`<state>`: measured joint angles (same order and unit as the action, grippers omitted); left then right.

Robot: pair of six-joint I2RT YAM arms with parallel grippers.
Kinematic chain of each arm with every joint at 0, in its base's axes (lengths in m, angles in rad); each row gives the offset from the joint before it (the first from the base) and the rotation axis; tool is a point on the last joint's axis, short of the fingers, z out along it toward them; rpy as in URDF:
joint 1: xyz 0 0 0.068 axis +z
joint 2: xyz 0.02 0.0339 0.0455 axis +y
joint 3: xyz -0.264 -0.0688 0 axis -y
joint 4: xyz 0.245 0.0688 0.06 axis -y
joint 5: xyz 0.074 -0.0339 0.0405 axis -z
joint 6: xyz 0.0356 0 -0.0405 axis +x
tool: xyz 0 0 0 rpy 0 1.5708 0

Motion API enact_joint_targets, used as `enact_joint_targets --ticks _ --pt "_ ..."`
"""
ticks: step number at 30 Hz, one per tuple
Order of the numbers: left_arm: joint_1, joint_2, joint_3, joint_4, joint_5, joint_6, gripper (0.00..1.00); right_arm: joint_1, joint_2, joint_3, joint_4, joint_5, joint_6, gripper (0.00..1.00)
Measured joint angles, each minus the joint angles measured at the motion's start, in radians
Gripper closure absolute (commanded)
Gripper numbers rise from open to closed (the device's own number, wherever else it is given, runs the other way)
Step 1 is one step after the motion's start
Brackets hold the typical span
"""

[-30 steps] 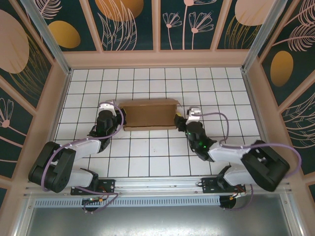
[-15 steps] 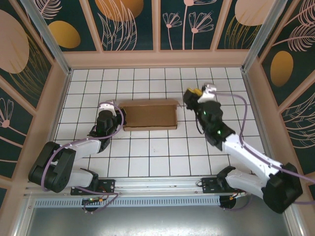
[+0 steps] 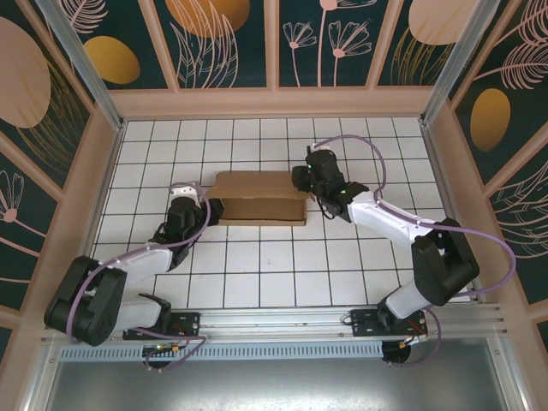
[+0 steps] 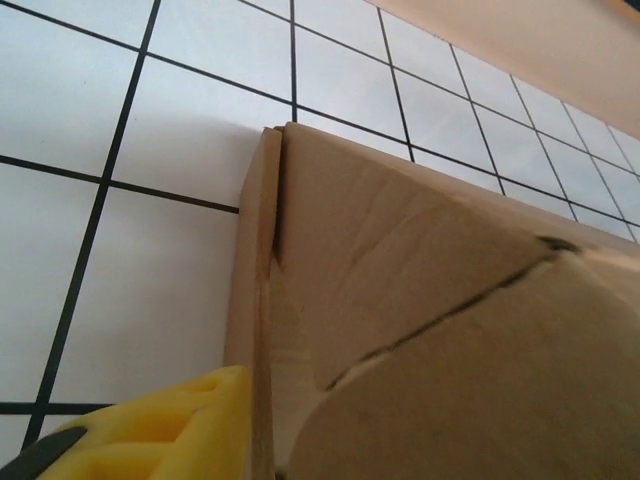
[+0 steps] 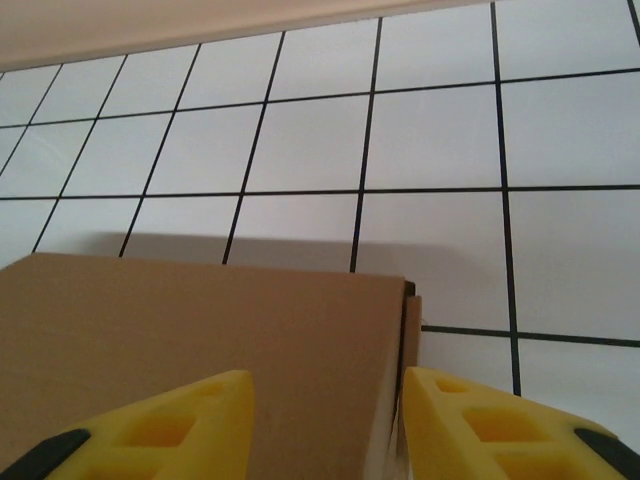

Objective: Fold the paper box

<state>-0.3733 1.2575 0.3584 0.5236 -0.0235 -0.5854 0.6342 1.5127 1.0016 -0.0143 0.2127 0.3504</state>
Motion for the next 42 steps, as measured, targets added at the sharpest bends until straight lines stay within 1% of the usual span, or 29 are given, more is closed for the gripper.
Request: enact_joint_targets --ticks 3,5,10,12,14,15,17,19,20,22,24,28,30,32,33,35,37,40,42 --pt "0.0 -0.081 -0.006 -0.064 0.007 -0.029 0.54 0.003 0.0 -0.003 0.0 0.005 -0.001 0.55" --pt "0.0 -0.151 -0.008 -0.127 -0.005 -0.051 0.58 0.003 0.0 -0.004 0.002 0.007 -0.003 0.55" --pt "0.0 -0.382 -0.012 -0.309 -0.086 -0.102 0.87 -0.002 -0.001 -0.026 0.01 0.006 -0.009 0.53" --pt "0.0 -0.48 -0.006 -0.388 -0.135 -0.107 0.92 -0.005 -0.001 -0.039 0.01 0.005 -0.013 0.53" --pt "0.0 -0.571 0.012 -0.464 -0.19 -0.108 0.93 -0.006 -0.001 -0.053 0.01 0.002 -0.022 0.53" --pt "0.0 -0.61 0.026 -0.489 -0.22 -0.106 0.89 -0.006 0.0 -0.062 0.014 0.0 -0.025 0.53" --pt "0.0 -0.647 0.067 -0.518 -0.265 -0.093 0.78 -0.006 -0.001 -0.082 0.018 -0.003 -0.03 0.52" --pt "0.001 -0.603 0.14 -0.527 -0.281 -0.064 0.66 -0.006 0.0 -0.106 0.023 -0.004 -0.034 0.52" --pt "0.001 -0.557 0.18 -0.526 -0.28 -0.049 0.62 -0.006 0.0 -0.117 0.027 -0.005 -0.035 0.52" --pt "0.003 -0.417 0.266 -0.511 -0.253 -0.011 0.56 -0.007 0.0 -0.147 0.034 -0.005 -0.038 0.51" --pt "0.018 -0.284 0.317 -0.48 -0.198 0.011 0.53 -0.008 0.003 -0.169 0.039 -0.005 -0.039 0.5" --pt "0.068 -0.056 0.341 -0.441 -0.072 0.024 0.47 -0.008 0.037 -0.184 0.05 -0.005 -0.05 0.47" --pt "0.086 0.042 0.341 -0.437 -0.019 0.027 0.45 -0.009 0.051 -0.184 0.045 0.001 -0.056 0.38" --pt "0.092 0.105 0.341 -0.436 0.015 0.031 0.42 -0.01 0.046 -0.187 0.044 0.024 -0.058 0.29" --pt "0.093 0.126 0.341 -0.432 0.029 0.034 0.41 -0.012 0.036 -0.193 0.048 0.031 -0.059 0.26" --pt "0.094 0.148 0.338 -0.408 0.053 0.036 0.4 -0.016 0.002 -0.208 0.051 0.029 -0.057 0.26" --pt "0.097 0.162 0.337 -0.383 0.078 0.04 0.4 -0.032 -0.037 -0.219 0.063 -0.003 -0.06 0.29" --pt "0.099 0.197 0.337 -0.34 0.107 0.041 0.41 -0.083 -0.083 -0.233 0.104 -0.089 -0.059 0.3" --pt "0.1 0.229 0.337 -0.322 0.122 0.04 0.42 -0.137 -0.089 -0.24 0.14 -0.166 -0.051 0.3"
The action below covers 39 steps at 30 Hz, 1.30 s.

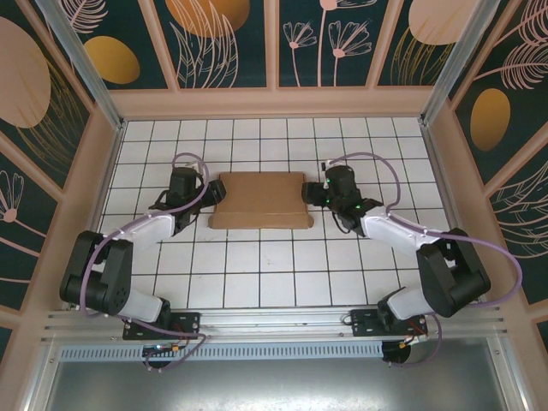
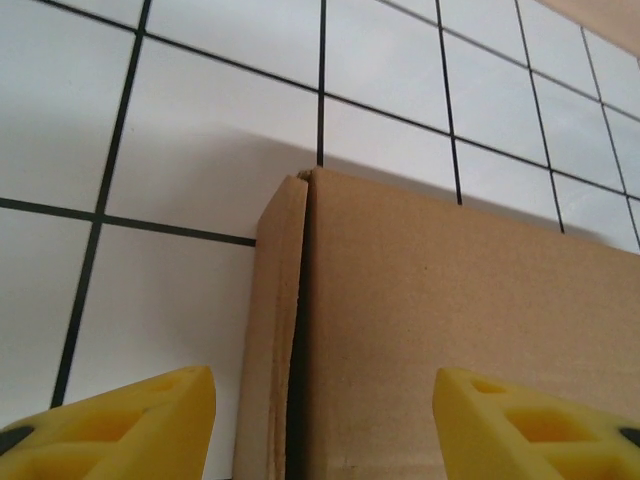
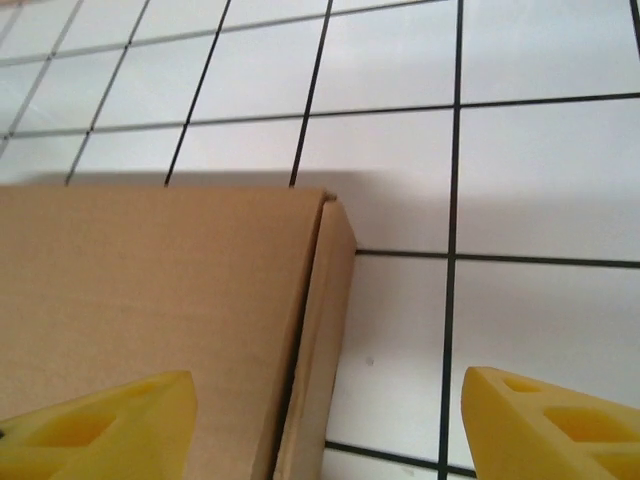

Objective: Fold the paper box

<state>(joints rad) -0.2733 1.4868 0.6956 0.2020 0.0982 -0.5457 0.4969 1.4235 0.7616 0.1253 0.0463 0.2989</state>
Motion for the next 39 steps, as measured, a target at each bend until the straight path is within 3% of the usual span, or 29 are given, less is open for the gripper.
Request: enact_joint_targets --ticks 3,8,13,15,19,22,24,25,29,39 --pt "0.004 0.06 -0.005 0.034 0.019 -0.008 0.46 -0.064 0.035 -0.002 0.031 -0.076 0.017 0.31" --pt "0.017 0.137 -0.016 0.113 0.071 -0.039 0.52 -0.072 0.193 -0.002 0.051 -0.179 0.033 0.34" --pt "0.03 0.151 -0.025 0.16 0.089 -0.042 0.6 -0.074 0.24 0.014 0.098 -0.231 0.058 0.53" --pt "0.031 0.152 -0.025 0.169 0.099 -0.037 0.67 -0.072 0.236 0.008 0.116 -0.226 0.062 0.53" --pt "0.036 0.158 -0.025 0.183 0.141 -0.024 0.74 -0.088 0.174 -0.043 0.109 -0.21 0.091 0.43" --pt "0.047 0.193 -0.005 0.202 0.22 -0.014 0.77 -0.148 0.111 -0.06 0.086 -0.245 0.113 0.28" --pt "0.053 0.236 0.03 0.214 0.285 -0.008 0.78 -0.182 0.047 -0.08 0.096 -0.261 0.121 0.13" --pt "0.053 0.252 0.045 0.215 0.31 -0.005 0.79 -0.188 0.017 -0.092 0.103 -0.263 0.13 0.11" --pt "0.055 0.288 0.072 0.217 0.404 0.004 0.82 -0.219 -0.029 -0.12 0.149 -0.357 0.153 0.11" --pt "0.079 0.327 0.076 0.244 0.55 -0.002 0.83 -0.245 0.101 -0.123 0.148 -0.486 0.168 0.12"
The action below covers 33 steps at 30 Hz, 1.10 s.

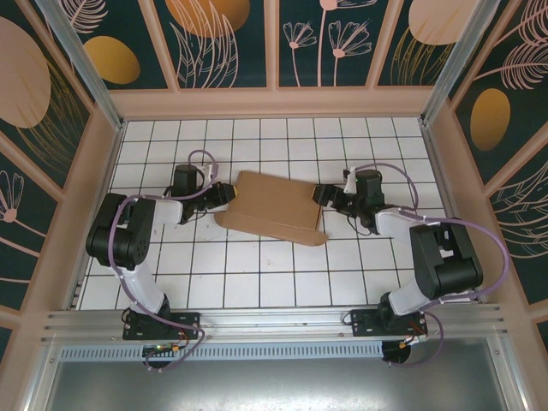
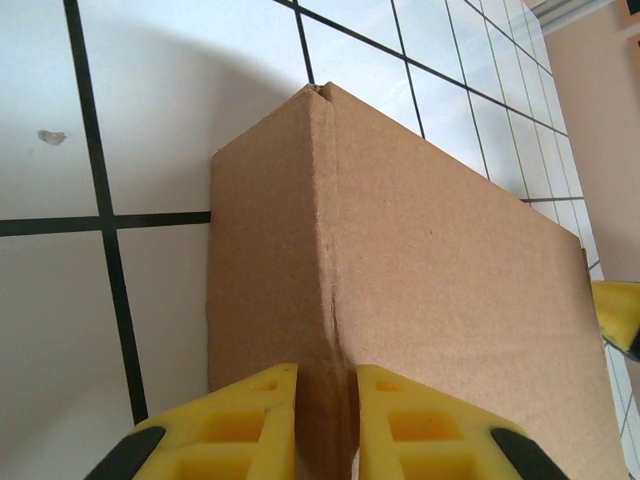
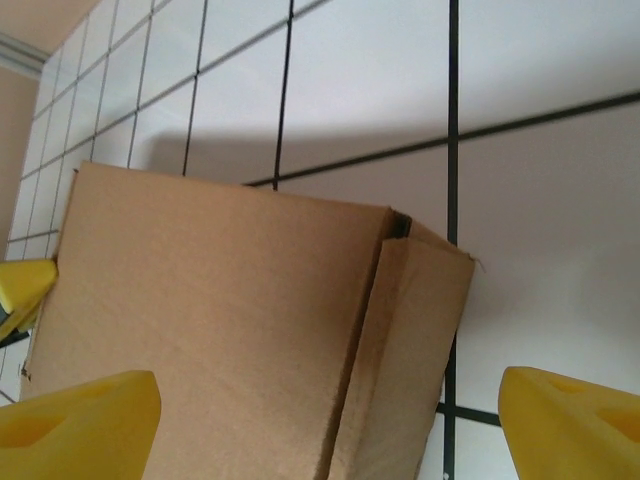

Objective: Fold the paper box

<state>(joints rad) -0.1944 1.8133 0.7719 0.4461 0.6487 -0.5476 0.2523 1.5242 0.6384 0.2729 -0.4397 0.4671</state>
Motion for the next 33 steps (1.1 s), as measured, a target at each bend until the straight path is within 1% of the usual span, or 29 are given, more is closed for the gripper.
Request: enact_joint_targets --ticks 2,4,6,7,8,10,11,13,16,19,23,26,27,29,32,33 --pt "0.0 0.003 0.004 -0.005 0.005 0.002 0.83 0.015 -0.006 -0.007 -0.018 0.024 -0.005 0.12" --pt "0.0 0.006 0.014 -0.017 0.006 0.006 0.83 0.058 -0.039 -0.008 -0.068 0.099 -0.038 0.15" --pt "0.0 0.008 0.03 -0.043 0.005 0.015 0.82 0.126 -0.095 0.001 -0.125 0.206 -0.096 0.21" --pt "0.0 0.009 0.04 -0.063 0.003 0.023 0.8 0.17 -0.124 0.015 -0.153 0.269 -0.133 0.24" --pt "0.0 0.009 0.054 -0.085 -0.002 0.03 0.77 0.219 -0.152 0.032 -0.167 0.332 -0.177 0.25" --pt "-0.002 0.009 0.074 -0.123 -0.013 0.048 0.73 0.303 -0.197 0.048 -0.154 0.413 -0.294 0.25" --pt "-0.002 0.009 0.082 -0.14 -0.021 0.055 0.72 0.34 -0.216 0.048 -0.14 0.429 -0.362 0.24" --pt "-0.002 0.008 0.09 -0.16 -0.029 0.066 0.7 0.403 -0.232 0.048 -0.119 0.438 -0.522 0.23" --pt "-0.002 0.004 0.091 -0.172 -0.038 0.076 0.7 0.475 -0.214 0.042 -0.089 0.426 -0.754 0.2" --pt "-0.002 0.004 0.091 -0.174 -0.039 0.081 0.71 0.51 -0.158 0.042 -0.069 0.4 -0.911 0.18" --pt "-0.002 0.004 0.096 -0.182 -0.037 0.091 0.71 0.514 -0.053 0.043 -0.057 0.374 -1.033 0.17" --pt "-0.002 0.004 0.102 -0.195 -0.035 0.099 0.72 0.518 0.014 0.049 -0.042 0.36 -1.088 0.18" --pt "-0.002 0.004 0.103 -0.197 -0.035 0.1 0.73 0.521 0.029 0.055 -0.036 0.362 -1.101 0.2" --pt "-0.002 0.005 0.108 -0.2 -0.036 0.103 0.74 0.535 0.066 0.073 -0.019 0.388 -1.134 0.26" --pt "0.0 0.007 0.111 -0.203 -0.039 0.105 0.75 0.565 0.142 0.095 0.021 0.475 -1.179 0.45" --pt "0.001 0.007 0.112 -0.201 -0.047 0.107 0.75 0.573 0.162 0.101 0.04 0.509 -1.193 0.49"
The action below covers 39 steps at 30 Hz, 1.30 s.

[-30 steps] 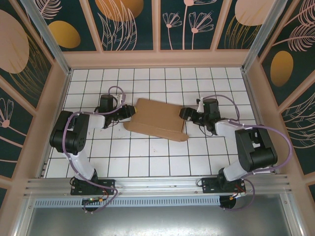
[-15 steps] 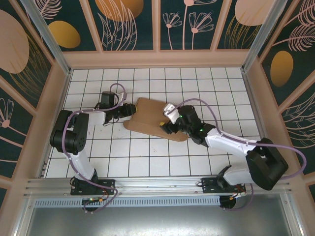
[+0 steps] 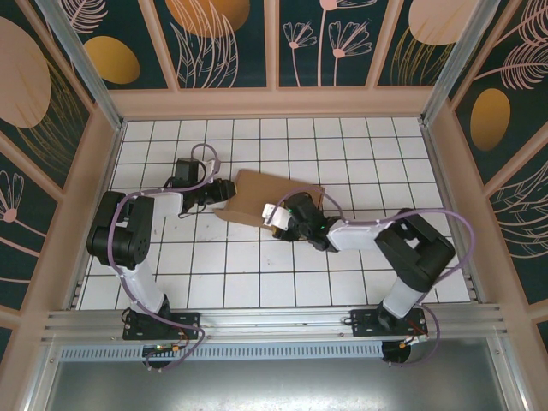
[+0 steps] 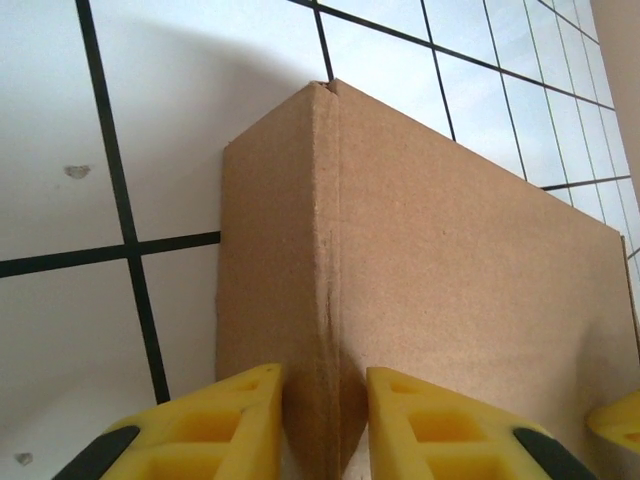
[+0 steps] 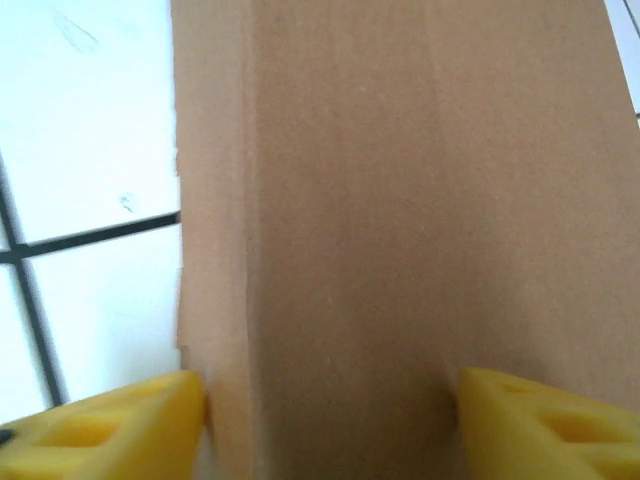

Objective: Fold the paper box

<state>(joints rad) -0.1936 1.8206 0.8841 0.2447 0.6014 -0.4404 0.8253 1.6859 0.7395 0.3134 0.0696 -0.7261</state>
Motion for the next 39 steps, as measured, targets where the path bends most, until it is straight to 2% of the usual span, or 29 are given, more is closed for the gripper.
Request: enact_joint_targets --ticks 3,5,8,10,15,17,21,23,25,28,34,39 --pt "0.014 0.0 0.007 0.002 -0.021 0.006 0.77 0.018 0.04 0.018 0.052 0.092 -0.033 0.5" --pt "0.015 0.0 0.008 0.002 -0.028 0.009 0.77 0.026 0.05 0.014 0.081 0.125 -0.046 0.43" --pt "0.015 0.0 0.01 -0.001 -0.024 0.015 0.79 0.026 0.017 -0.019 0.099 0.111 -0.029 0.36" --pt "0.013 0.0 0.01 -0.01 -0.006 0.021 0.8 0.014 -0.055 -0.056 0.075 0.052 0.024 0.35" --pt "0.011 0.008 0.018 -0.031 0.047 0.022 0.83 -0.099 -0.331 -0.06 0.019 -0.061 0.319 0.34" --pt "0.011 0.014 0.023 -0.034 0.072 0.021 0.85 -0.177 -0.425 -0.053 0.021 -0.096 0.455 0.38" --pt "0.018 0.028 0.025 -0.036 0.134 0.013 0.88 -0.328 -0.515 -0.081 0.024 -0.143 0.728 0.37" --pt "0.026 0.037 0.025 -0.033 0.173 0.002 0.88 -0.414 -0.509 -0.083 -0.009 -0.184 0.871 0.3" --pt "0.035 0.047 0.024 -0.026 0.204 -0.011 0.88 -0.484 -0.484 -0.083 -0.047 -0.233 0.985 0.18" --pt "0.055 0.058 0.011 0.006 0.246 -0.037 0.89 -0.528 -0.443 -0.085 -0.102 -0.304 1.101 0.14" --pt "0.104 0.064 -0.019 0.051 0.299 -0.077 0.9 -0.564 -0.43 -0.147 -0.132 -0.436 1.256 0.12" --pt "0.111 0.077 -0.02 0.07 0.32 -0.089 0.9 -0.578 -0.391 -0.229 -0.077 -0.563 1.336 0.11"
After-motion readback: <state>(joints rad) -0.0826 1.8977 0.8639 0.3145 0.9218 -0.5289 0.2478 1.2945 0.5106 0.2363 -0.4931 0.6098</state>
